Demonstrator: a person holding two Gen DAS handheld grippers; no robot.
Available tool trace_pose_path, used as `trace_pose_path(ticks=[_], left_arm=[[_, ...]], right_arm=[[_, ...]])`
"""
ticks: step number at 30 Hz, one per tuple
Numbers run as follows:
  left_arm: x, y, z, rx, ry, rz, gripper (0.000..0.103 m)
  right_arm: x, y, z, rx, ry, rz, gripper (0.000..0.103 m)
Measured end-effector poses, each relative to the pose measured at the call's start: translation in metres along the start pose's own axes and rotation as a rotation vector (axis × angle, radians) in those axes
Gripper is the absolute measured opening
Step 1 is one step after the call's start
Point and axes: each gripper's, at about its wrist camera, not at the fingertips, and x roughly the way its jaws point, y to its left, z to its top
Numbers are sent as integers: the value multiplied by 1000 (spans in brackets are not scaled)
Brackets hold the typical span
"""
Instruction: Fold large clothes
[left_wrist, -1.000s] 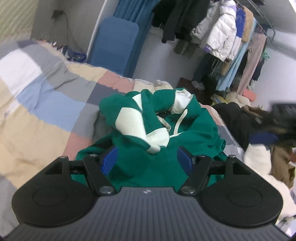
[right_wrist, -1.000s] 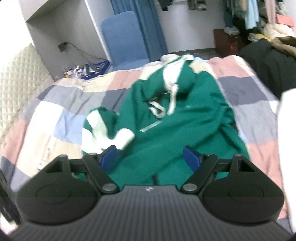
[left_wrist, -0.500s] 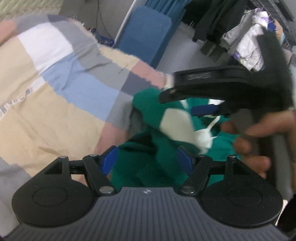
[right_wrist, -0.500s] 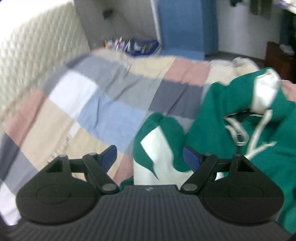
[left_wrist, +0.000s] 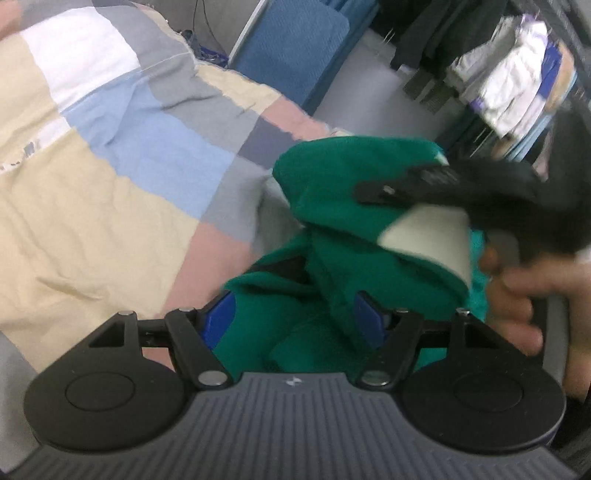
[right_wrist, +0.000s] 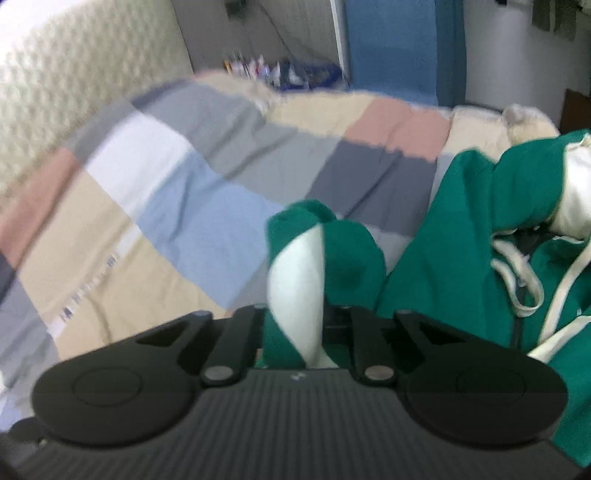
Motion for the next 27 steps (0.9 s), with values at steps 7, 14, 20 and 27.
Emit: trace_pose_path(ticks=[7, 14, 20, 27], left_arm=[[-13, -19, 0, 35, -74, -18, 75], [-16, -41, -8, 71, -80, -30, 75], [-15, -49, -15, 102, -89, -37, 75], [-4, -48, -21, 105, -63, -37, 75]], right_arm=[[-104, -50, -40, 83, -240, -13, 12], [-134, -131, -106, 419, -119, -208, 22], [-146, -163, -145, 611, -69, -225, 59], [-188, -144, -153, 581, -121, -188, 69]])
